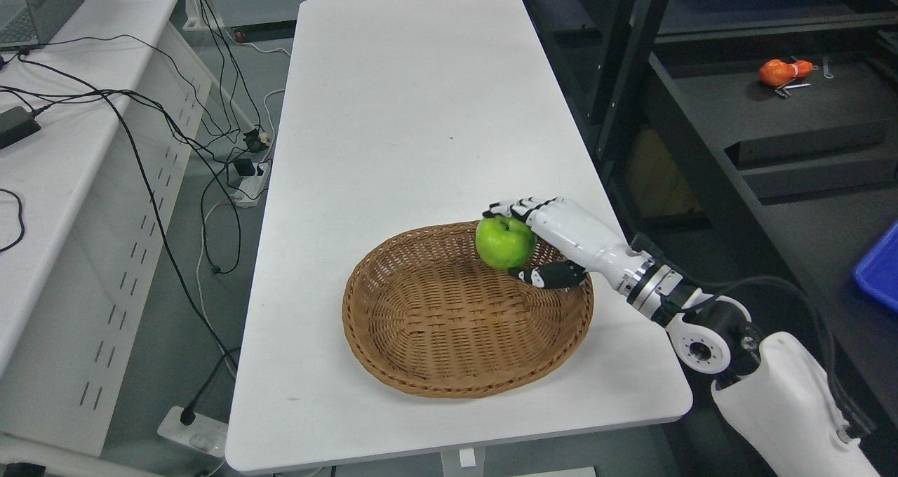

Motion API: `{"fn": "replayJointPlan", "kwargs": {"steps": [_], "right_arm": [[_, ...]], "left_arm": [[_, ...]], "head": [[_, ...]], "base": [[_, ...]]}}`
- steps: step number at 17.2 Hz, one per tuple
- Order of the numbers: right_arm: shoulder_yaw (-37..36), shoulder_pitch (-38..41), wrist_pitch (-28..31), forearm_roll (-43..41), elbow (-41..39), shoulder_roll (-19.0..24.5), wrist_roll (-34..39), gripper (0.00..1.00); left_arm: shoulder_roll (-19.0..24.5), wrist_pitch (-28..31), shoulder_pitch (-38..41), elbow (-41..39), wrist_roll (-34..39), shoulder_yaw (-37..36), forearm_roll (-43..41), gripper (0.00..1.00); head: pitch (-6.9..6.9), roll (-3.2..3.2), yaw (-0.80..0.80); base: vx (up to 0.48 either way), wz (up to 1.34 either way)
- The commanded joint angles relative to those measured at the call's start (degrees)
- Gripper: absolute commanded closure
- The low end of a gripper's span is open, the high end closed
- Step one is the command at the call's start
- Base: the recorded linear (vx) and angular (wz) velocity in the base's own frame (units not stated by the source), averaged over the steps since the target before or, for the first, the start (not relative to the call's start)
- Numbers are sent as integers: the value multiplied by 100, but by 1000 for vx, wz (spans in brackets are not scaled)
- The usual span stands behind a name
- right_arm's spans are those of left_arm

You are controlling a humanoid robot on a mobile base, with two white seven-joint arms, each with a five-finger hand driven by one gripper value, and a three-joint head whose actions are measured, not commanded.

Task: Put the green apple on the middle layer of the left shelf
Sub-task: 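Lift the green apple out of the basket with the right hand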

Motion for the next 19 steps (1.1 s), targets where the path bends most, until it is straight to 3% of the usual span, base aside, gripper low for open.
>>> {"fn": "replayJointPlan", "kwargs": {"steps": [1, 3, 6, 19], "right_arm": [[-1949, 994, 327, 49, -136, 709, -2075, 100], [-2238, 1285, 355, 40, -205, 893, -2482, 100], [-2293, 1453, 346, 31, -276, 920, -2501, 100], [-2354, 1655, 329, -21, -294, 938, -2150, 100]], "left_arm": [[100, 1, 0, -2, 2, 0, 0, 0], [100, 1, 0, -2, 2, 0, 0, 0], [100, 1, 0, -2, 2, 0, 0, 0], [100, 1, 0, 6, 2, 0, 0, 0]], "head": [[0, 0, 0], [0, 0, 0], [0, 0, 0], [0, 0, 0]], "base": [[0, 0], [0, 0], [1, -8], [-36, -6]]}}
